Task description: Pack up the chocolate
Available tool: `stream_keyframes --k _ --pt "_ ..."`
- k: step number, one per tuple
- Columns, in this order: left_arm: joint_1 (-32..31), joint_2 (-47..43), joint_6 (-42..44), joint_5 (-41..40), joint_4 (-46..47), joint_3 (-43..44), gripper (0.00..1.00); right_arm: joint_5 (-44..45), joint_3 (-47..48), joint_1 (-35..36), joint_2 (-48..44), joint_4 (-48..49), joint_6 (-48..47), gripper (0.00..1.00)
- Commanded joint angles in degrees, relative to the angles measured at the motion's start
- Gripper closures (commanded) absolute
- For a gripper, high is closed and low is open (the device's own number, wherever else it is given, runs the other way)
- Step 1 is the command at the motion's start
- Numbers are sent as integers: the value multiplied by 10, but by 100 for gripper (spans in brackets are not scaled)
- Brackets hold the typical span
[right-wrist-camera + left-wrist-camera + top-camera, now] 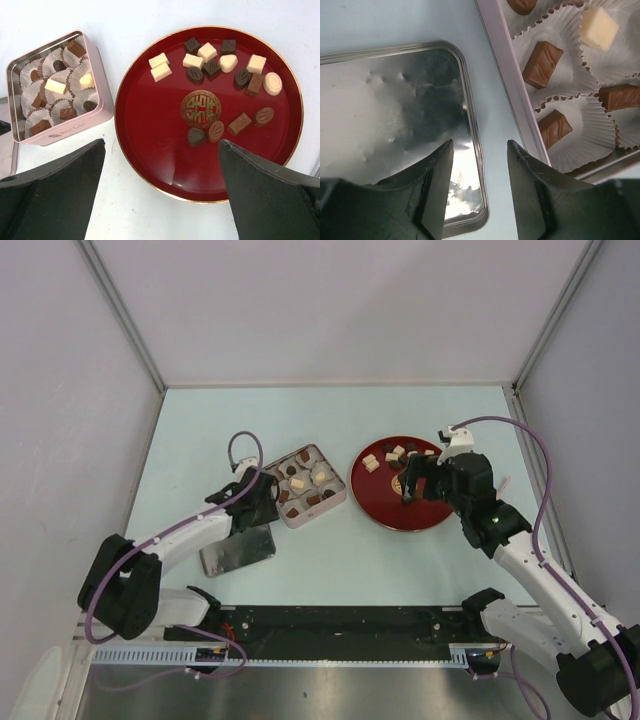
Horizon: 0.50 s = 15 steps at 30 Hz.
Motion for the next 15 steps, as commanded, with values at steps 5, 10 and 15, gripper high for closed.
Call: stream_keyframes --k 5,10,15 --pt "4 26 -33 15 38 -27 53 11 -2 3 -2 18 -11 0" --pt "4 31 -41 19 41 -40 57 11 -7 3 -1 21 -13 0" --pt "3 34 -47 30 39 -44 63 15 -7 3 -1 22 -13 0"
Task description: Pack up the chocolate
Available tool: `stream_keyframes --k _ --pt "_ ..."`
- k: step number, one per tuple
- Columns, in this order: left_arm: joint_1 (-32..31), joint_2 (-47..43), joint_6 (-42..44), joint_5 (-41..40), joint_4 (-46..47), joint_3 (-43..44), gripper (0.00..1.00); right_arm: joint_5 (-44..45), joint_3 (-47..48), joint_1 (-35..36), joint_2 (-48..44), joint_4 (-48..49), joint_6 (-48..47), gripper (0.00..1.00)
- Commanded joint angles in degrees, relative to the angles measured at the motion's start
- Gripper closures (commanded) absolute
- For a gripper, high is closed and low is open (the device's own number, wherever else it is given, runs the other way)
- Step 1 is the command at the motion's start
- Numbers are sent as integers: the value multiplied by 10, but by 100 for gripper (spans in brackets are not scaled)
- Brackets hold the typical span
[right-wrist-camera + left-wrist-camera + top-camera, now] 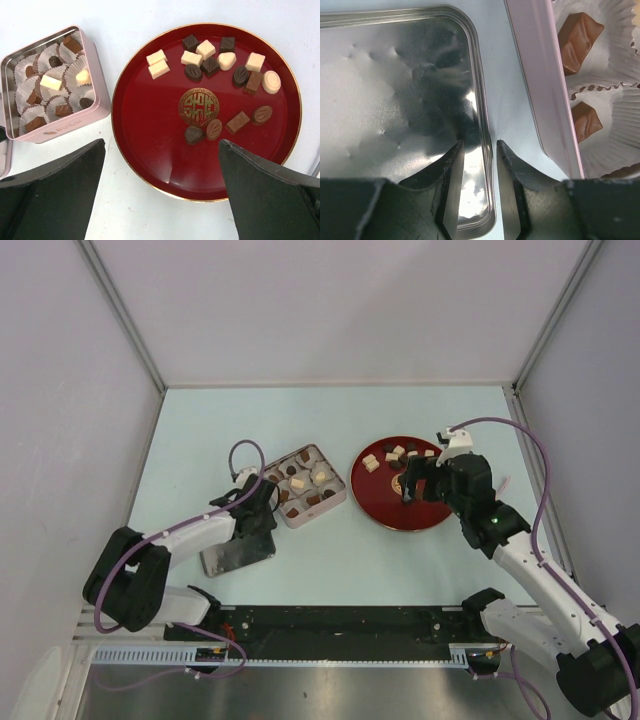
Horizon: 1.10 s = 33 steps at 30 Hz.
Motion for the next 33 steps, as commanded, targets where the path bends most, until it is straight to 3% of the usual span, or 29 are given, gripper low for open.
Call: stream_keyframes --k 1,7,19,26,33 --pt "2 2 -21 12 11 -9 63 14 -2 3 -1 22 -5 0" --pt "2 -2 -27 11 8 -17 68 14 -5 3 -2 25 -5 0" --pt "2 -7 -54 3 11 -38 100 20 -9 17 -14 27 -10 0" --pt "8 -46 -54 -4 27 -61 100 -8 -9 36 -12 33 -11 1" --pt "58 -50 -8 59 72 -75 99 -42 -9 48 5 62 -10 2"
